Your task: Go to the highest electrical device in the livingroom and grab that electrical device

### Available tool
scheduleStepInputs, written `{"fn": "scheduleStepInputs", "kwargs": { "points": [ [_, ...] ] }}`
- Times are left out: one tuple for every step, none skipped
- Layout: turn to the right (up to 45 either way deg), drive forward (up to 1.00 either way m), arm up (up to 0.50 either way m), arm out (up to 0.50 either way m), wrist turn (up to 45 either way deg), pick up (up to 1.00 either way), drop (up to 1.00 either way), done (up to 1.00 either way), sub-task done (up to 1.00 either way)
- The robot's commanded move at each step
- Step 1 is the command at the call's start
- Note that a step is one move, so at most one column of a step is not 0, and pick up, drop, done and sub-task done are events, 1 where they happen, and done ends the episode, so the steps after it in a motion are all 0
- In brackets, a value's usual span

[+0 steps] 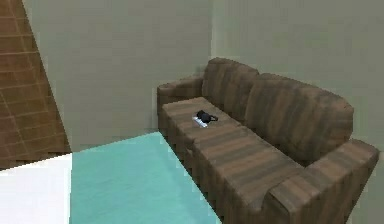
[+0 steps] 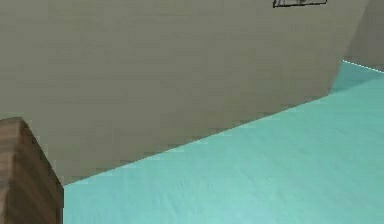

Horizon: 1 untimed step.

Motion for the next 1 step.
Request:
{"fn": "scheduleStepInputs", "kwargs": {
  "points": [
    [0.0, 0.05, 0.00, 0.00, 0.0, 0.00, 0.00, 0.00, 0.00]
  ]
}}
